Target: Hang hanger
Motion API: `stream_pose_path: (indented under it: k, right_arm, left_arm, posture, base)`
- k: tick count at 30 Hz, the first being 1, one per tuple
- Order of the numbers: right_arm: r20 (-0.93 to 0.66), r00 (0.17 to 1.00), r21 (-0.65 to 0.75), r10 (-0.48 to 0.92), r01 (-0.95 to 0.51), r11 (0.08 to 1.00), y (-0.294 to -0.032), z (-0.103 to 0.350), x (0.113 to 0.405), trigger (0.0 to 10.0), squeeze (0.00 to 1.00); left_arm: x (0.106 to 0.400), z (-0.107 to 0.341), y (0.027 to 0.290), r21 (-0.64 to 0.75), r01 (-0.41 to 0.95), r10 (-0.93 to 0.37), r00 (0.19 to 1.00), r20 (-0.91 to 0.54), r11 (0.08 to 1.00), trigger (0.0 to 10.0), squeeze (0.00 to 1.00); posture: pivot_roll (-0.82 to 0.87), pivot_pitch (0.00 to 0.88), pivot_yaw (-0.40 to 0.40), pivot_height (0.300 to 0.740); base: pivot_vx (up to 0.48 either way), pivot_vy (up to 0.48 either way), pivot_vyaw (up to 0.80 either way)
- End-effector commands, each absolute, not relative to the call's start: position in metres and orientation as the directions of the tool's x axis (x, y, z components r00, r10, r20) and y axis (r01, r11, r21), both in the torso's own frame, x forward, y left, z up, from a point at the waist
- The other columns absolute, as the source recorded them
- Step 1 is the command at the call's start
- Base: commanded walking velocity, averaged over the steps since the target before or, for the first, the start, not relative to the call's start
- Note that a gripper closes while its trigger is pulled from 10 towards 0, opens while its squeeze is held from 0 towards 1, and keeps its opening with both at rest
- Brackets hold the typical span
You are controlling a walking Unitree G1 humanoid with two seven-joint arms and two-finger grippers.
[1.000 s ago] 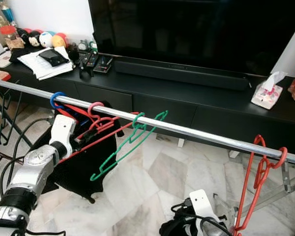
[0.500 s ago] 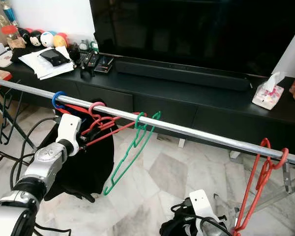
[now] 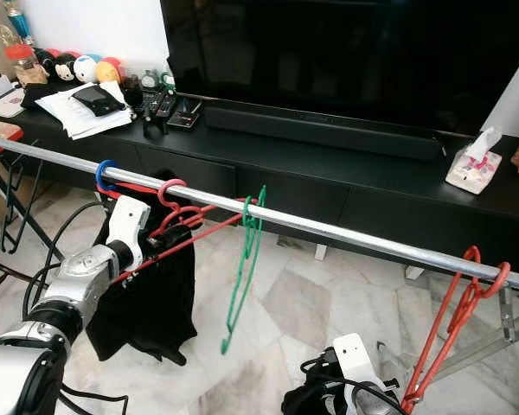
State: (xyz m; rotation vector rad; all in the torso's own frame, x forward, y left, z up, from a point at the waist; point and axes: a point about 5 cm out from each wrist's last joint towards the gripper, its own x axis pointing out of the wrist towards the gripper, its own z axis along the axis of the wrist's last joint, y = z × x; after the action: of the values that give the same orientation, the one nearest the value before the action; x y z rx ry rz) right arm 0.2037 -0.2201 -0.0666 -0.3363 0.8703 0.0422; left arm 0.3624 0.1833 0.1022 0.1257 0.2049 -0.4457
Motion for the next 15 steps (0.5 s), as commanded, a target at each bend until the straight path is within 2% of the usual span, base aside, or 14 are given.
stream_pose_path:
  k: [1,4,11,15]
  right_arm:
    - [-0.756,0.647,-0.270,-0.100,-0.169,0.948,-0.2212,-0.0669,0.2026,10.0,0.00]
    - [-0.756,0.647,-0.270,-0.099,-0.170,0.948,-0.2213,-0.0668,0.2026,10.0,0.00]
    - [-0.756,0.646,-0.272,-0.102,-0.169,0.947,-0.2219,-0.0668,0.2024,10.0,0.00]
    - [-0.756,0.646,-0.272,-0.102,-0.169,0.947,-0.2219,-0.0668,0.2025,10.0,0.00]
  left_arm:
    - [0.3661,0.1094,0.1901,0.108,0.410,-0.384,0.900,-0.206,0.906,10.0,0.00]
    - [0.3660,0.1078,0.1912,0.067,0.400,-0.378,0.901,-0.215,0.914,10.0,0.00]
    - [0.3640,0.1060,0.1855,0.119,0.474,-0.437,0.866,-0.242,0.873,10.0,0.00]
    - [0.3657,0.1048,0.1862,0.150,0.426,-0.383,0.889,-0.250,0.892,10.0,0.00]
  posture:
    - [-0.07,0.006,-0.038,0.740]
    - [-0.07,0.006,-0.040,0.740]
    - [-0.07,0.005,-0.041,0.740]
    - [-0.07,0.005,-0.041,0.740]
  base:
    - [0.000,0.000,0.00]
    - [0.000,0.000,0.00]
    - [0.000,0.000,0.00]
    - [0.000,0.000,0.00]
